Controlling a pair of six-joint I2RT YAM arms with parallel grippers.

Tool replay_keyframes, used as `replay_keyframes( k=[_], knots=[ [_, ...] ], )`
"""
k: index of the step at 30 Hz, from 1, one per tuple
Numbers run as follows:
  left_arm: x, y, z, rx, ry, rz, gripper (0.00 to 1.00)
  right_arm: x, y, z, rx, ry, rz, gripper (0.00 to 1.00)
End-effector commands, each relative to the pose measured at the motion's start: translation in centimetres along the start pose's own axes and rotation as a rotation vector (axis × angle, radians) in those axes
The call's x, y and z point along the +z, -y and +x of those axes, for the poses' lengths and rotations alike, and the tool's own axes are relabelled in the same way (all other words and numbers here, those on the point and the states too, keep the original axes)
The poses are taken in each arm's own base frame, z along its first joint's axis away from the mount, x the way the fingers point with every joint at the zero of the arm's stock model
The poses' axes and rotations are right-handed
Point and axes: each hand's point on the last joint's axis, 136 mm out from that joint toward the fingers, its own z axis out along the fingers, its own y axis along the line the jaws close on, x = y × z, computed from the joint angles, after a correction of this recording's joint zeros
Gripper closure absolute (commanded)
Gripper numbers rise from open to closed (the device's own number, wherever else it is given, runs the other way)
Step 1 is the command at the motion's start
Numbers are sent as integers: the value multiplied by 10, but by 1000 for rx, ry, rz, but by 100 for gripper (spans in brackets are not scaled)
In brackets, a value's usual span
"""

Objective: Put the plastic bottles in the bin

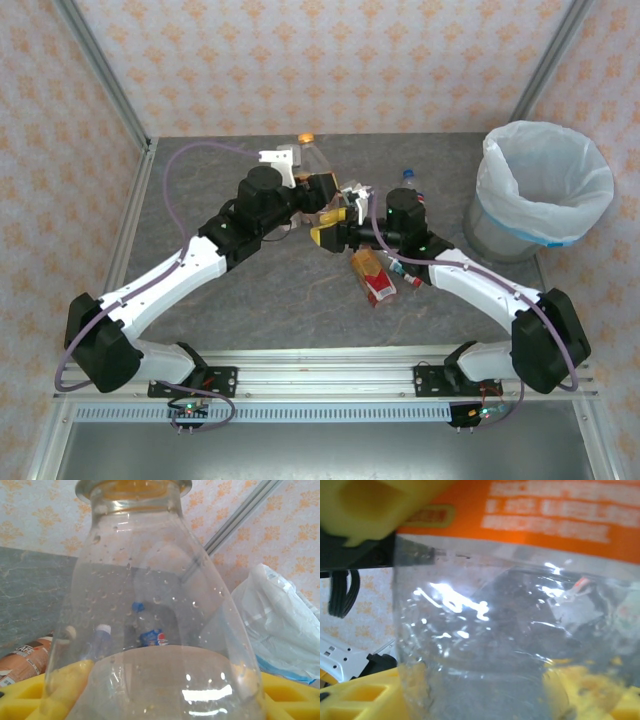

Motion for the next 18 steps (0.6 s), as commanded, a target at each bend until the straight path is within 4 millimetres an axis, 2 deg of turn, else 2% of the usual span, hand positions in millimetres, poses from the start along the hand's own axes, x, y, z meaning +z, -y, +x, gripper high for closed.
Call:
replay_keyframes(
  k=[1, 5, 6, 11, 16, 18],
  knots=[
    [-13, 14, -23, -47, 71, 68, 33, 2, -2, -8, -59, 26, -3, 46],
    [-17, 18, -23, -32, 63, 90, 28, 2, 7, -15, -61, 46, 60, 67],
    [-17, 18, -24, -31, 62, 89, 26, 1, 10, -16, -61, 53, 75, 68],
    [-26, 17, -29, -25, 50, 78, 1, -2, 20, -21, -74, 75, 141, 69],
    [-45, 24, -38, -32, 85, 138, 0, -13, 44, -24, -58, 94, 281, 68],
    [-51, 19, -41, -34, 98, 109, 0, -23, 52, -28, -52, 112, 330, 68]
  ],
)
